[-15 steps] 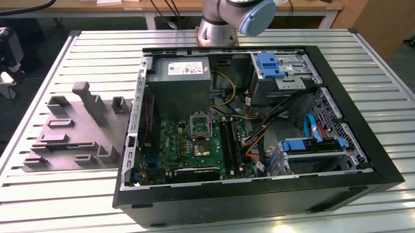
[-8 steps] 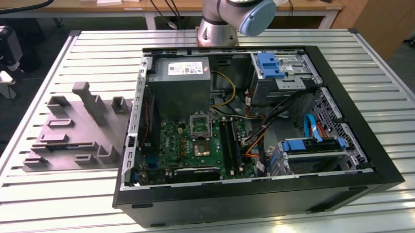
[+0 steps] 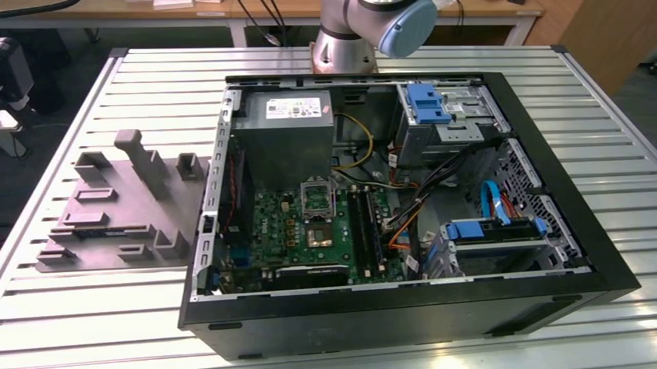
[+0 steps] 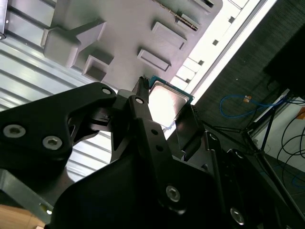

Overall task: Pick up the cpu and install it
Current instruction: 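Pick up the cpu and move it towards the insertion slot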

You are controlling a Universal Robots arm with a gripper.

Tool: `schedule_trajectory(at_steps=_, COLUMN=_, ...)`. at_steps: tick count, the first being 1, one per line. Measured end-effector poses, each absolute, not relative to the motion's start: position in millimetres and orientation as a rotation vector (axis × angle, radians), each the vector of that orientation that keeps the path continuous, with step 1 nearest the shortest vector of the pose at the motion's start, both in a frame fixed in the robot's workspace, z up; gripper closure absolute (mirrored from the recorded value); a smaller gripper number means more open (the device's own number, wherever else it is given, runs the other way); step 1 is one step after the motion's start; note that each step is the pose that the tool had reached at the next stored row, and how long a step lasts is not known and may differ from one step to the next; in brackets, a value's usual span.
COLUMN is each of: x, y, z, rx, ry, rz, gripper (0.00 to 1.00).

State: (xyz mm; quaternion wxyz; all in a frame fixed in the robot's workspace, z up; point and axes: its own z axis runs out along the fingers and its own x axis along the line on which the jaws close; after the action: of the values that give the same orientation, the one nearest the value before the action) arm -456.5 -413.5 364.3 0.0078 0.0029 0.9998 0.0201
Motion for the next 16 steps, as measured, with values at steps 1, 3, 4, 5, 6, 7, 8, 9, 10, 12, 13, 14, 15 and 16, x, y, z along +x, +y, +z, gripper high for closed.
schedule_trajectory(at_steps=1, x=-456.5, y=-413.5, z=364.9, rx=0.009, ry=3.125, rz=0.063, gripper=0.53)
schedule_trajectory(at_steps=3, x=-456.5, y=-413.5, z=366.0, rx=0.009, ry=3.125, rz=0.063, gripper=0.53)
schedule_trajectory(at_steps=4, x=-456.5, y=-413.5, z=366.4, rx=0.009, ry=3.125, rz=0.063, gripper=0.53)
schedule_trajectory(at_steps=5, x=-456.5, y=-413.5, z=366.9, rx=0.009, ry=3.125, rz=0.063, gripper=0.53)
schedule_trajectory(at_steps=6, x=-456.5, y=-413.5, z=367.4, rx=0.009, ry=3.125, rz=0.063, gripper=0.53)
schedule_trajectory(at_steps=7, x=-456.5, y=-413.5, z=367.8, rx=0.009, ry=3.125, rz=0.063, gripper=0.53)
schedule_trajectory(at_steps=8, x=-456.5, y=-413.5, z=368.3, rx=0.009, ry=3.125, rz=0.063, gripper=0.53)
schedule_trajectory(at_steps=9, x=-456.5, y=-413.5, z=368.8, rx=0.009, ry=3.125, rz=0.063, gripper=0.53)
schedule_trajectory(at_steps=10, x=-456.5, y=-413.5, z=369.3, rx=0.009, ry=3.125, rz=0.063, gripper=0.53)
schedule_trajectory(at_steps=12, x=-456.5, y=-413.5, z=370.2, rx=0.009, ry=3.125, rz=0.063, gripper=0.53)
schedule_trajectory(at_steps=13, x=-456.5, y=-413.5, z=370.5, rx=0.009, ry=3.125, rz=0.063, gripper=0.53)
schedule_trajectory(at_steps=14, x=-456.4, y=-413.4, z=372.3, rx=0.009, ry=3.126, rz=0.063, gripper=0.53)
schedule_trajectory(at_steps=15, x=-456.4, y=-413.4, z=374.0, rx=0.009, ry=3.126, rz=0.063, gripper=0.53)
schedule_trajectory(at_steps=16, x=-456.4, y=-413.5, z=375.1, rx=0.009, ry=3.125, rz=0.063, gripper=0.53)
